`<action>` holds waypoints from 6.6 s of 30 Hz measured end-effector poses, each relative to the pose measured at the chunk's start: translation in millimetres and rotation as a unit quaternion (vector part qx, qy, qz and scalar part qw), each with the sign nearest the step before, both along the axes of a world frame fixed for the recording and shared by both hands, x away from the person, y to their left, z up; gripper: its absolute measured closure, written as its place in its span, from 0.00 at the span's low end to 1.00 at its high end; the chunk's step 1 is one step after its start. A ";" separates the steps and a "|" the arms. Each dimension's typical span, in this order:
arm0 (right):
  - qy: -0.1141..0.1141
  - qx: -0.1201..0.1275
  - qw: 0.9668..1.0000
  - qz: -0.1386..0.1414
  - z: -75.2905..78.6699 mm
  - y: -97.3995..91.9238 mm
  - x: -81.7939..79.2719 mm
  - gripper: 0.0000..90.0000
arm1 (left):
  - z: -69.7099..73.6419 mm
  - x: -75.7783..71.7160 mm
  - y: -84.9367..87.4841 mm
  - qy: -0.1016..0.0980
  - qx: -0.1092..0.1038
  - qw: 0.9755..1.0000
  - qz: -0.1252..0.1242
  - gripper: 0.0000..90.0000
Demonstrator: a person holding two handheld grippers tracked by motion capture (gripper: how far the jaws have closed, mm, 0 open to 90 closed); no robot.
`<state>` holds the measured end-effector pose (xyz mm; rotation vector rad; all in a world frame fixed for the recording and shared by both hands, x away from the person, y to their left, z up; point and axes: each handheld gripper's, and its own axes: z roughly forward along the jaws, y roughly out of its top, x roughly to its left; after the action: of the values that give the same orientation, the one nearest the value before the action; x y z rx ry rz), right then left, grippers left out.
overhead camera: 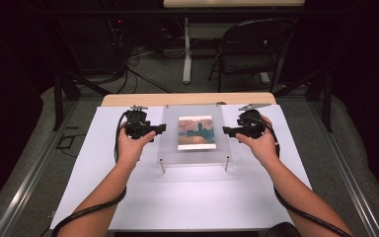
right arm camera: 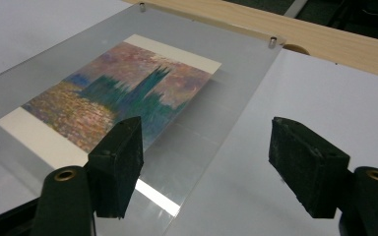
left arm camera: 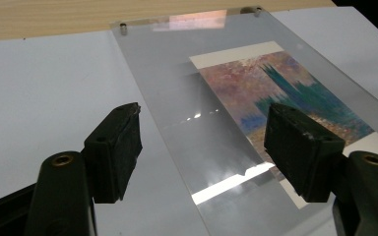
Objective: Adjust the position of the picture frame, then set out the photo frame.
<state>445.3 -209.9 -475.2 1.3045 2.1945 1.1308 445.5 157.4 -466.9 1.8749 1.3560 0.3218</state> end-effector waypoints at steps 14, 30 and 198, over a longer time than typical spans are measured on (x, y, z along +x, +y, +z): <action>-0.002 -0.012 1.000 -0.027 -6.4 6.6 25.2 0.32 | -9.8 21.6 1.1 0.016 0.000 1.000 0.022 0.34; 0.020 -0.006 0.999 -0.037 -32.3 5.2 46.1 0.34 | -28.1 40.9 -16.9 0.030 -0.002 1.000 0.007 0.34; -0.064 0.070 0.994 0.057 44.7 -14.2 -115.2 0.86 | 33.2 -125.7 15.8 -0.115 -0.049 0.989 -0.083 0.82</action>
<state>330.1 -224.2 -430.5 1.1383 2.1531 1.3926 319.8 173.2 -433.7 1.7955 1.0361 0.3664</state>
